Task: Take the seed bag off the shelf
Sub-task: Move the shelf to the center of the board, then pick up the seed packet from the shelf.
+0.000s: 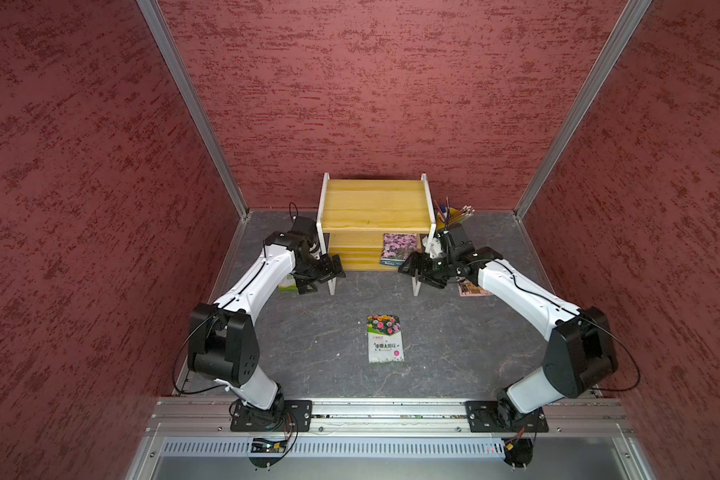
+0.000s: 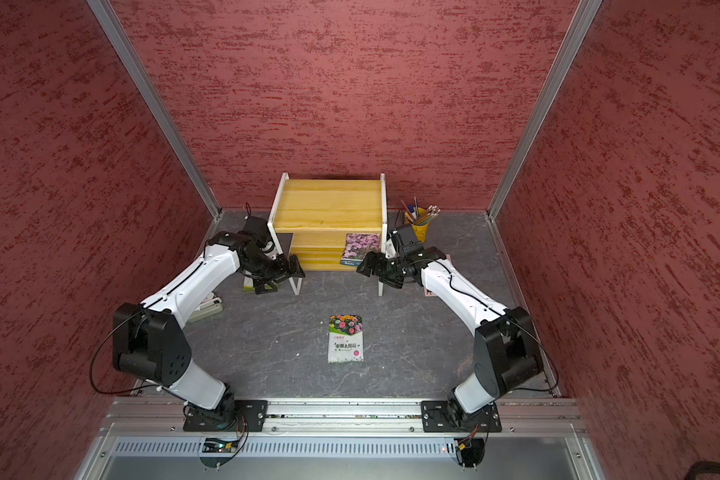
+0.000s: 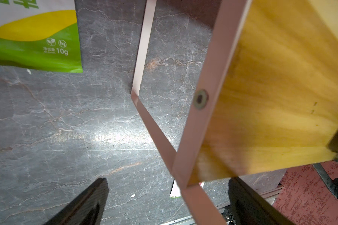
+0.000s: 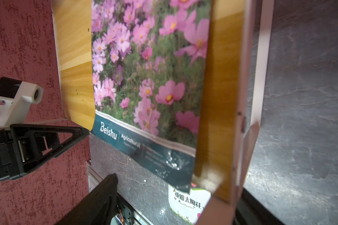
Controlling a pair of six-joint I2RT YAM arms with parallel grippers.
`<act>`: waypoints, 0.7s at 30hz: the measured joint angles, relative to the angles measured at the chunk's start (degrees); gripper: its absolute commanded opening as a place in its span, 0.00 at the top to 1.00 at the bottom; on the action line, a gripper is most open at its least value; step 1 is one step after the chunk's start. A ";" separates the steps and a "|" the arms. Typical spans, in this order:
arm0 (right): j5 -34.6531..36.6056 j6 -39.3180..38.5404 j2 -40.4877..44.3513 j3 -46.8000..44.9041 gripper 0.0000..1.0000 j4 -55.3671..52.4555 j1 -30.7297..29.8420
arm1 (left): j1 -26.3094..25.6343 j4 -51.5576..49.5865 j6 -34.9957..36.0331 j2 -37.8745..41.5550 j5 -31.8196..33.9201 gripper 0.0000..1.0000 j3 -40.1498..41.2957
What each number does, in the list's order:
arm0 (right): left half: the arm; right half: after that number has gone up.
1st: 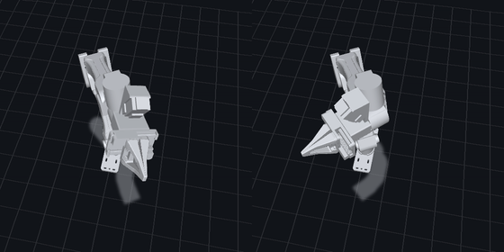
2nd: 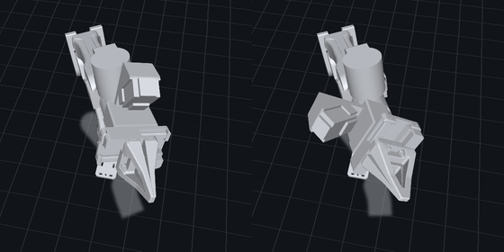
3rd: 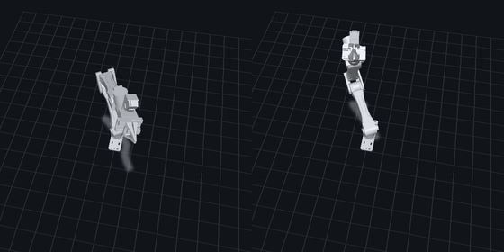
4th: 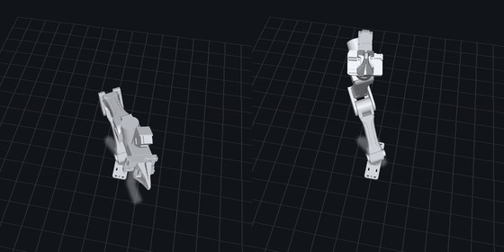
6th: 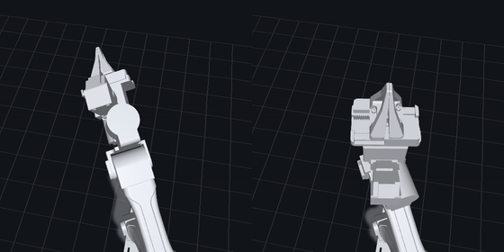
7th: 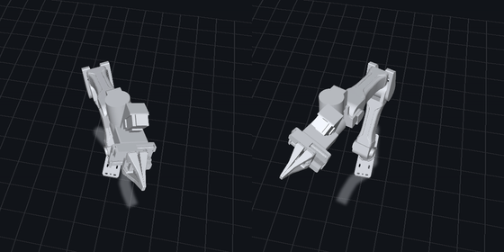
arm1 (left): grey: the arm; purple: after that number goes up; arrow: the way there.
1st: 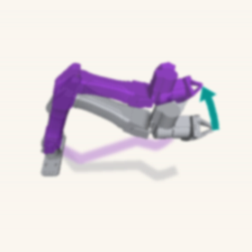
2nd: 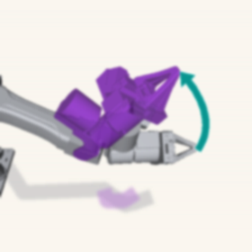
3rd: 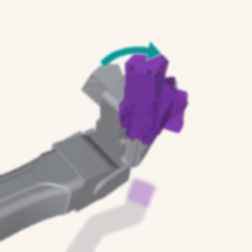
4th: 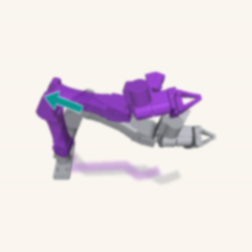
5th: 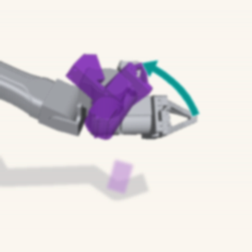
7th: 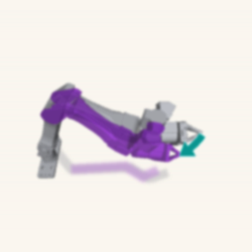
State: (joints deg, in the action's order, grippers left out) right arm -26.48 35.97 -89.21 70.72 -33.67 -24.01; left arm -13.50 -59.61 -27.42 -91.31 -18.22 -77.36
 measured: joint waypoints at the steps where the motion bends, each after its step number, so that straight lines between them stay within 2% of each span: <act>1: -0.42 -0.07 0.57 -0.09 0.11 -0.04 0.04 | 0.00 -0.15 -0.04 0.31 0.00 0.00 0.07; 6: -2.27 0.13 8.92 -3.87 0.02 -0.68 0.28 | 0.00 -1.40 -0.11 3.72 -0.11 0.00 1.77; 12: -3.56 -0.11 19.41 -8.55 0.02 -3.93 2.80 | -0.13 -2.47 -0.13 6.82 -0.15 0.00 3.69; 21: -5.57 -1.88 16.90 -9.14 0.02 -5.75 10.56 | -1.60 -2.51 -1.27 6.84 -0.13 0.00 4.35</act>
State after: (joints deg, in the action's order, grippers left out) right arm -32.05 34.09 -72.31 61.58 -39.42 -13.45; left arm -15.09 -62.13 -28.69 -84.47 -18.35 -73.01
